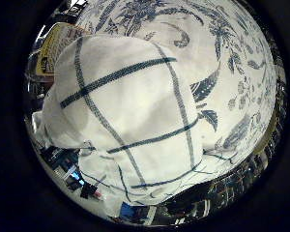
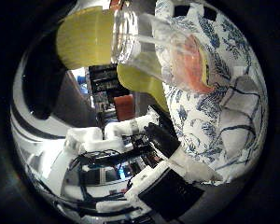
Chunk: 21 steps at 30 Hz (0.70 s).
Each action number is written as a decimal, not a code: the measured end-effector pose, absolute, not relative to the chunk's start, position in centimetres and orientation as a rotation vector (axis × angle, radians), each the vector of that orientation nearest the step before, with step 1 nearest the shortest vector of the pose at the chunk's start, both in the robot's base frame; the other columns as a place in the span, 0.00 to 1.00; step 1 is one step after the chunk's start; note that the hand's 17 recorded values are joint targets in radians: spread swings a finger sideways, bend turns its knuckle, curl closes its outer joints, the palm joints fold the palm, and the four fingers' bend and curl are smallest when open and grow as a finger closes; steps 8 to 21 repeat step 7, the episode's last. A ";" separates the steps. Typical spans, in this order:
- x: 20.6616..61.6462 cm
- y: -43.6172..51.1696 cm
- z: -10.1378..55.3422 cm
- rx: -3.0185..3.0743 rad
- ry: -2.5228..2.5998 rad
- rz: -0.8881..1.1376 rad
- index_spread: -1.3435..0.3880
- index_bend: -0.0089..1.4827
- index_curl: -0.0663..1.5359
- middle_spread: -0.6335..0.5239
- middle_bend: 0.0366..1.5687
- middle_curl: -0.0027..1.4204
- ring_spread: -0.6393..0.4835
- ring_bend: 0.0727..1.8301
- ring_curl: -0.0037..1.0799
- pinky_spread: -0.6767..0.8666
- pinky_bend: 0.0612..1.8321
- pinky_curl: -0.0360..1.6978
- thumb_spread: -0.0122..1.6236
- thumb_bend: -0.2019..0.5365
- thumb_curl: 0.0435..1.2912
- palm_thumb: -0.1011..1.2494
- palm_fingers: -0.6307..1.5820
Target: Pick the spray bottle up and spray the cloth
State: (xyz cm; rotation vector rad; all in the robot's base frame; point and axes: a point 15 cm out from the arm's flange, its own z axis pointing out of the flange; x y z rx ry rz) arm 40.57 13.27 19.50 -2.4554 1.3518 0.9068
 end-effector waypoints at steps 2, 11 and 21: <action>40.7 13.0 20.0 -2.454 1.351 0.888 0.60 0.12 0.25 0.56 0.12 0.29 0.68 0.15 0.32 0.70 0.14 0.23 0.64 0.24 0.22 0.50 0.39; 40.6 12.6 21.1 -2.449 1.351 0.871 0.60 0.12 0.24 0.56 0.12 0.28 0.68 0.14 0.31 0.70 0.14 0.22 0.64 0.24 0.22 0.51 0.40; 40.6 12.6 21.1 -2.449 1.351 0.871 0.60 0.12 0.24 0.56 0.12 0.28 0.68 0.14 0.31 0.70 0.14 0.22 0.64 0.24 0.22 0.51 0.40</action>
